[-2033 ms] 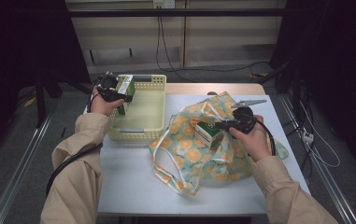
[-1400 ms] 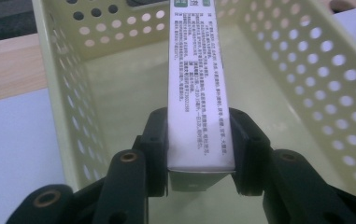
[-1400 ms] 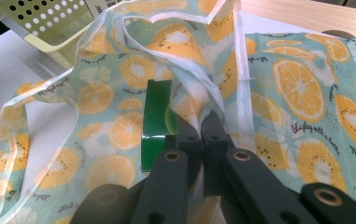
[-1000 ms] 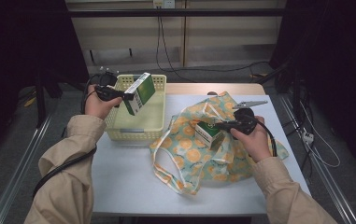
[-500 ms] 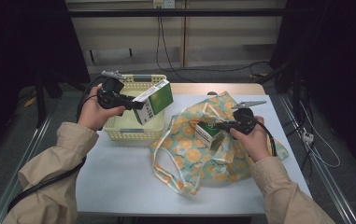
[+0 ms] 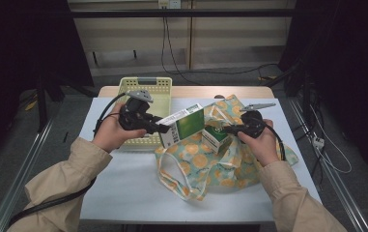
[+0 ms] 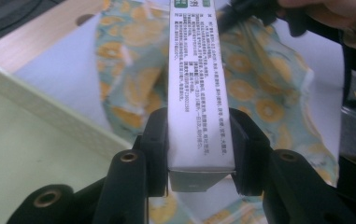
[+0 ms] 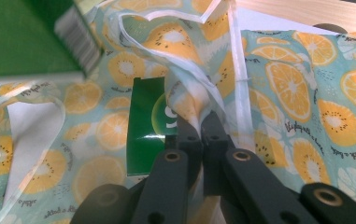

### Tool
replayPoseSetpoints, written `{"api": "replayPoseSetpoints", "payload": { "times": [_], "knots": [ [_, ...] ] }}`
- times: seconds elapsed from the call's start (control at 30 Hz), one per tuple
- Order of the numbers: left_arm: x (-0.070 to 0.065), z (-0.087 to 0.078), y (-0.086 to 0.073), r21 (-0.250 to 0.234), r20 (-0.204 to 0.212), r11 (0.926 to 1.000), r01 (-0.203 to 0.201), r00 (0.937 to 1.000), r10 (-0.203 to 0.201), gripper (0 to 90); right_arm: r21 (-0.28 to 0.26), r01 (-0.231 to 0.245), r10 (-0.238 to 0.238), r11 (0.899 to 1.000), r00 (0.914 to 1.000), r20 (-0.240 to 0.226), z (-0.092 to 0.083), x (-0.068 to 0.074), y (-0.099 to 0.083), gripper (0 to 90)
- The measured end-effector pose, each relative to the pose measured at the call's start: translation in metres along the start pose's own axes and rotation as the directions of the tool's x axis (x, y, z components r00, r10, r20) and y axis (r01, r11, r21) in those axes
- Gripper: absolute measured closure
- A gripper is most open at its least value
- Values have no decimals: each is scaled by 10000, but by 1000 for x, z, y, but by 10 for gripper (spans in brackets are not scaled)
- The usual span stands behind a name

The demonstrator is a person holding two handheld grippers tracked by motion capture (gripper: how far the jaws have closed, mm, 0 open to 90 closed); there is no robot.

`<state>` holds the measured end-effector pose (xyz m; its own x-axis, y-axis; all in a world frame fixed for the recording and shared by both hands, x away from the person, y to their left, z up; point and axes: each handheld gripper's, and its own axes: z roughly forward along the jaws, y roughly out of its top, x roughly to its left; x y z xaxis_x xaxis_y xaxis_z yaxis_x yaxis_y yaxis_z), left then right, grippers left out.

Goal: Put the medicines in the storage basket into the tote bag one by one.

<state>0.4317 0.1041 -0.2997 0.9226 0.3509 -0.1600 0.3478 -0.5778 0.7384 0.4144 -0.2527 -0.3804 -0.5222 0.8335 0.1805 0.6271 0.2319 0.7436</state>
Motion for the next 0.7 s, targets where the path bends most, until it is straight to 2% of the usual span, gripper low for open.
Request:
{"api": "replayPoseSetpoints", "payload": {
  "times": [0.13,0.17,0.27,0.4,0.53,0.57,0.6,0.63,0.7],
  "knots": [
    [-10,8,-2,266,333,9989,-387,9987,378,634,-7,-44,44,10000,10000,0,-2,0,0,893],
    [-13,10,-3,181,431,9993,-323,9986,315,633,-10,-36,36,10000,10000,-1,-2,0,0,893],
    [-20,15,-7,389,621,9976,-574,9966,549,633,-71,-39,39,10000,10000,2,-3,0,0,893],
    [-26,26,-13,653,778,9954,-705,9948,654,633,-32,9,-9,10000,10000,1,-2,2,1,893],
    [-32,34,-18,706,1136,9936,-884,9903,801,633,-70,76,-76,9999,10000,-21,-3,3,3,893],
    [-34,36,-19,839,1074,9920,-939,9906,847,633,-70,67,-67,10000,10000,-15,-3,3,3,893],
    [-35,38,-20,833,1251,9919,-960,9885,852,633,-77,50,-50,10000,10000,2,-3,2,3,893],
    [-37,40,-20,925,1188,9908,-984,9891,871,633,-97,27,-27,9999,10000,-1,-4,2,3,893],
    [-38,45,-22,893,1393,9915,-941,9869,812,633,-106,39,-39,9999,10000,16,-4,2,3,893]
  ]
}}
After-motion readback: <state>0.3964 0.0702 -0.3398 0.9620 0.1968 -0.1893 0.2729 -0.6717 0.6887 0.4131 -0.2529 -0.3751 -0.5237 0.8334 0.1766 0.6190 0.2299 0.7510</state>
